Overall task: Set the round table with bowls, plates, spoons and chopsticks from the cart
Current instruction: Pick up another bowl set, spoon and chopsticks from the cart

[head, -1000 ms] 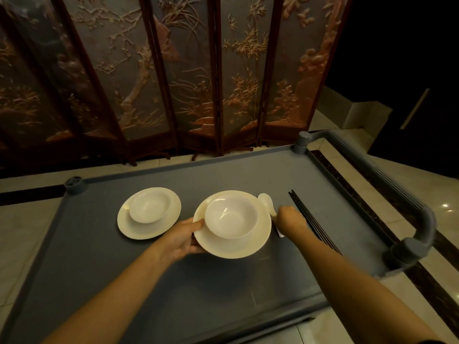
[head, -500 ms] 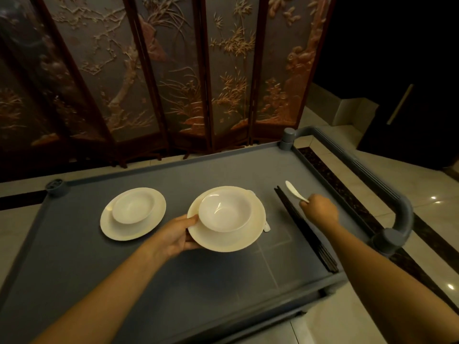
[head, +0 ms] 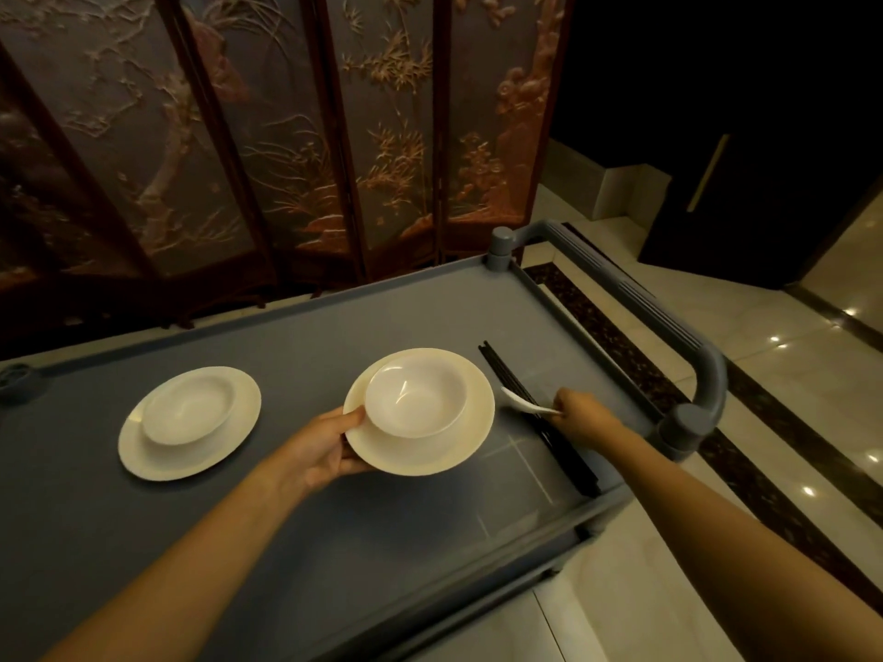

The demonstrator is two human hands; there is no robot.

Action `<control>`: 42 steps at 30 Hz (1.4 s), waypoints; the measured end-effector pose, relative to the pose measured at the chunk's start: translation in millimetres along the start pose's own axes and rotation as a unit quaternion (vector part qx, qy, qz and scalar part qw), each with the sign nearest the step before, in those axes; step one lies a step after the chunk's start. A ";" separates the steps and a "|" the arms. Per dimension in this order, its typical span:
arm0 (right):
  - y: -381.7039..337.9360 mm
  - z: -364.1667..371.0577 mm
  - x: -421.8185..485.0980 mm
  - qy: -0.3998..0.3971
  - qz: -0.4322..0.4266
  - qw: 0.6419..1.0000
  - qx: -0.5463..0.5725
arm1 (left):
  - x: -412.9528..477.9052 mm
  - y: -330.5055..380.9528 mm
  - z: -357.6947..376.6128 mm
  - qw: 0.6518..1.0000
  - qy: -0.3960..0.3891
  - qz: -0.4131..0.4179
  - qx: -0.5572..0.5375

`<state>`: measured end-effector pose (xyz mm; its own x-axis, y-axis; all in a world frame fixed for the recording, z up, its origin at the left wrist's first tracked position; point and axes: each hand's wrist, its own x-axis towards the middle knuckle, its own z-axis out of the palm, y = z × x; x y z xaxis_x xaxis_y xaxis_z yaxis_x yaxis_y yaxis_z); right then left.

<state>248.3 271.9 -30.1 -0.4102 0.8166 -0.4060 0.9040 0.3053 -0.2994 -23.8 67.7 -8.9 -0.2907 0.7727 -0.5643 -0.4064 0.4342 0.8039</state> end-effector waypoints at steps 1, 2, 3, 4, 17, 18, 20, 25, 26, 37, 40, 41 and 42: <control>-0.4 0.8 0.6 -0.003 0.001 1.000 -0.003 | 1.1 -0.1 1.4 1.000 0.001 0.000 0.000; -0.7 1.3 1.6 -0.004 0.003 1.000 -0.004 | 1.9 -0.2 2.4 1.000 0.001 -0.001 -0.001; -0.9 1.7 2.5 -0.005 0.005 1.000 -0.005 | 2.6 -0.4 3.1 1.000 0.000 -0.001 -0.002; -1.7 2.0 3.0 -0.006 0.006 1.000 -0.008 | 3.0 -0.4 3.5 1.000 0.000 -0.002 -0.001; -3.0 1.4 3.8 -0.026 -0.032 0.998 -0.040 | 1.5 2.3 3.1 1.000 0.009 0.001 -0.008; -2.1 1.9 4.2 -0.026 -0.033 0.998 -0.043 | 1.6 1.4 2.9 1.000 0.008 0.001 -0.010; -1.0 2.5 5.3 -0.022 -0.033 0.998 -0.040 | 2.1 -0.5 2.9 1.000 0.007 0.000 -0.015; -0.2 1.8 7.0 -0.029 -0.031 0.998 -0.047 | 4.5 -2.6 2.3 1.000 0.008 -0.002 -0.014; -0.3 1.9 6.5 -0.030 -0.031 0.998 -0.052 | 4.9 -2.8 2.3 1.000 0.007 -0.001 -0.012; -18.0 6.2 7.5 -0.047 -0.003 0.993 -0.108 | 4.7 -2.9 3.3 1.000 0.009 0.003 -0.017; -22.7 8.2 9.3 -0.039 0.009 0.990 -0.138 | 4.4 -2.3 4.0 1.000 0.009 0.005 -0.016; -24.3 8.3 10.1 -0.039 0.011 0.988 -0.147 | 4.2 -1.7 4.3 1.000 0.009 0.007 -0.017; -25.0 8.2 10.4 -0.040 0.011 0.987 -0.154 | 4.3 -1.2 4.6 1.000 0.008 0.008 -0.017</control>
<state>220.5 268.7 -34.0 -0.3870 0.7870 -0.4805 0.9015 0.4323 -0.0181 -20.6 72.7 -11.4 -0.3107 0.7720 -0.5546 -0.4311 0.4055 0.8060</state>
